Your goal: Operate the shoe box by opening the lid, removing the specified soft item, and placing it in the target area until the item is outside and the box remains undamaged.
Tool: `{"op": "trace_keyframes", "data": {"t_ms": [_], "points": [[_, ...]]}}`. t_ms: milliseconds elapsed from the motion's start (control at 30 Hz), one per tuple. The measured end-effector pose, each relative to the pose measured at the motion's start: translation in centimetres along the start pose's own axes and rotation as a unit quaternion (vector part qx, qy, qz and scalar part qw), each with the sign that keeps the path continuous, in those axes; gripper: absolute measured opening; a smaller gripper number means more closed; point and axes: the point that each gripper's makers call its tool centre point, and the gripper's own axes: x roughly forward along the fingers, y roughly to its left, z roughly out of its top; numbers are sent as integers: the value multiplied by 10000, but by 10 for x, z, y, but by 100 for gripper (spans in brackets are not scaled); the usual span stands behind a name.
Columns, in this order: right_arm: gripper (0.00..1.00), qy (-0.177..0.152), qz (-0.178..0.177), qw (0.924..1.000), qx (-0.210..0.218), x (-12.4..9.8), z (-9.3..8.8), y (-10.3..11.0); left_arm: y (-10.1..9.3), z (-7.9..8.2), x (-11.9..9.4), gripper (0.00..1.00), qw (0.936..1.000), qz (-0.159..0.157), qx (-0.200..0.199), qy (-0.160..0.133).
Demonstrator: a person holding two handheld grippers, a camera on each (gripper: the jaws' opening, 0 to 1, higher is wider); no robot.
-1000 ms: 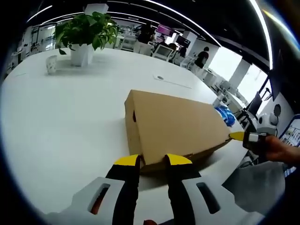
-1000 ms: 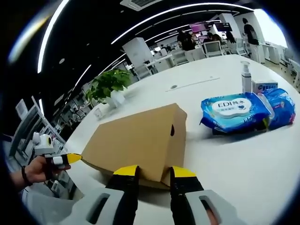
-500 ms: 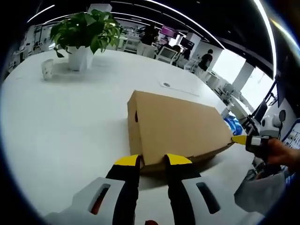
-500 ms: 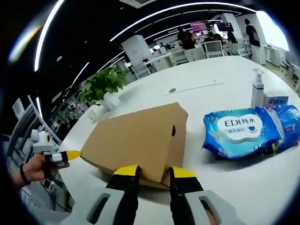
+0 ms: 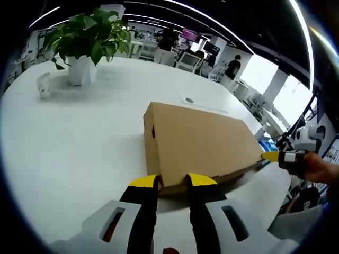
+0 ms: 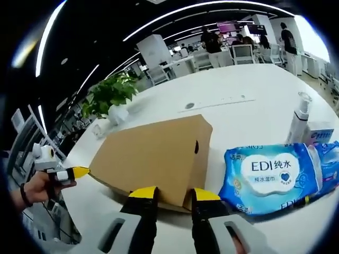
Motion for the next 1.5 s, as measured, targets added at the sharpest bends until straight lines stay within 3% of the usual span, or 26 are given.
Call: {"op": "trace_keyframes", "data": {"t_ms": [400, 867, 967, 1067, 1267, 1500], "points": [[21, 88, -102, 9999, 51, 4, 15, -19, -11, 6, 13, 20, 9999, 0, -136, -28], [22, 16, 1, 9999, -164, 3, 17, -22, -13, 7, 14, 21, 9997, -42, -237, 58], [31, 34, 34, 9997, -231, 2, 14, -20, -15, 5, 12, 23, 9998, -124, -155, 92], [36, 15, 68, 9998, -177, -4, 9, -20, -7, 8, 6, 29, 9998, 174, 93, -85], [44, -523, -139, 9985, 92, -42, 8, -37, 1, 1, -23, 42, 9987, 406, 130, -278], [50, -762, -337, 9965, -82, -100, -22, -45, -11, -22, -54, 44, 9979, 475, 207, -397]]}}
